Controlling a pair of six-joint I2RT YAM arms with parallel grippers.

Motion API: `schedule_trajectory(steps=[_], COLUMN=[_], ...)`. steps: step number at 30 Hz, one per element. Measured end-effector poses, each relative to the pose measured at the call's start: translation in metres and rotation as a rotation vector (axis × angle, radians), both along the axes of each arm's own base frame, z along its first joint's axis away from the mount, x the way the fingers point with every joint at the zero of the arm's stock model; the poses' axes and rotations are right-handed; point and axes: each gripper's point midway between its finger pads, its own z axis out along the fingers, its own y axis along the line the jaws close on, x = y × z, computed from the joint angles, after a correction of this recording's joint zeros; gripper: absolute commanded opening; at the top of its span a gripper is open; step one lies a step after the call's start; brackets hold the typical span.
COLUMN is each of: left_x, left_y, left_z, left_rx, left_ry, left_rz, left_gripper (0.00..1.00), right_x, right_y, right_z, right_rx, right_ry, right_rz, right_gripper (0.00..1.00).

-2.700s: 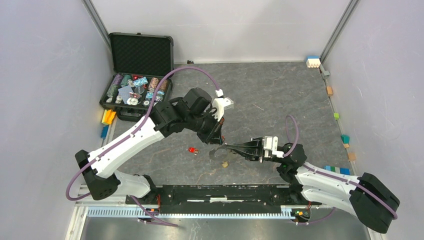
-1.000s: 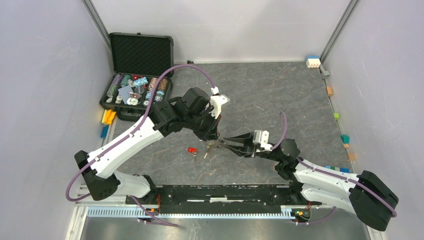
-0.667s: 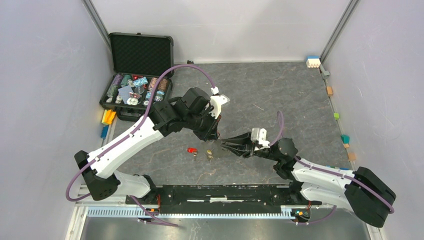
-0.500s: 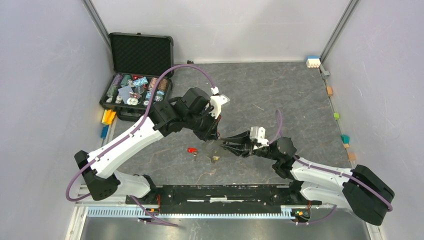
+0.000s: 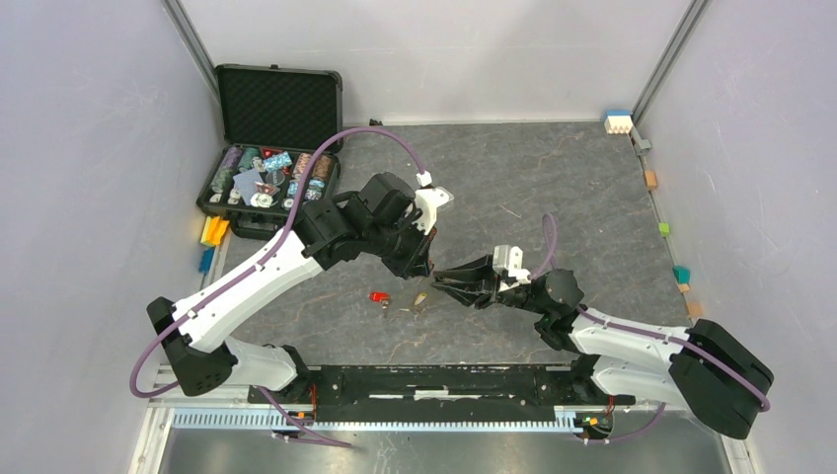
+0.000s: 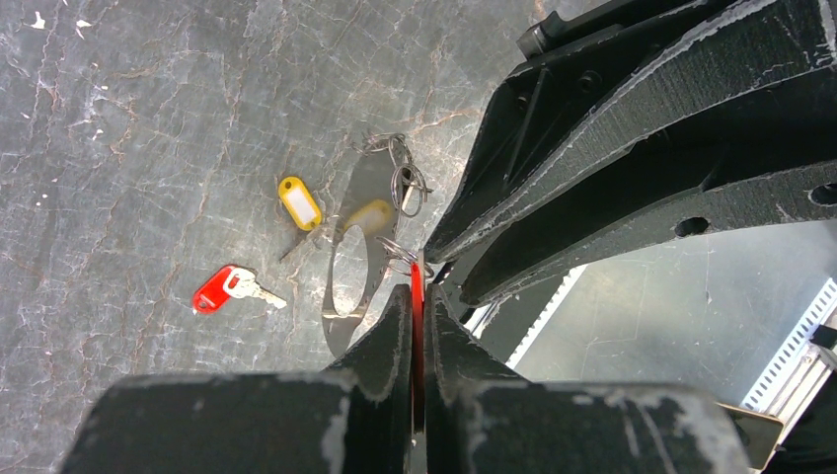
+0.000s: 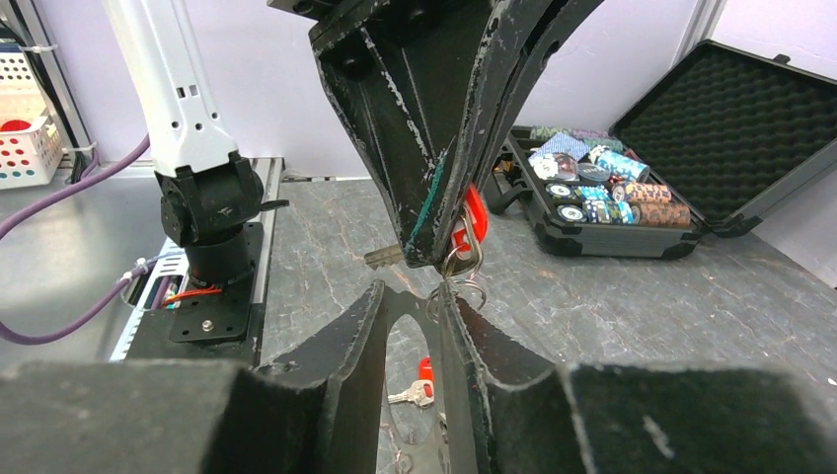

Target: Remove the keys from the keyring

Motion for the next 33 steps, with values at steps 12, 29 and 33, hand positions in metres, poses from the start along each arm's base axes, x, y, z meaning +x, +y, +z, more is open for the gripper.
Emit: schedule_trajectory(steps=[12,29,33], left_x=[0.0,0.0,0.0], left_y=[0.0,0.0,0.0], left_z=[0.0,0.0,0.0], left_rx=[0.0,0.0,0.0], left_ry=[0.0,0.0,0.0], left_rz=[0.0,0.001,0.001], left_gripper=[0.02,0.02,0.02], right_x=[0.002,0.006,0.006], right_y=[0.003,0.009,0.009], right_z=[-0.009,-0.01,-0.011], right_rx=[-0.019,-0.024,-0.022], right_ry=[0.024,0.058,0.063], right_rz=[0.002,0.008,0.01], right_gripper=[0.27,0.24,0.2])
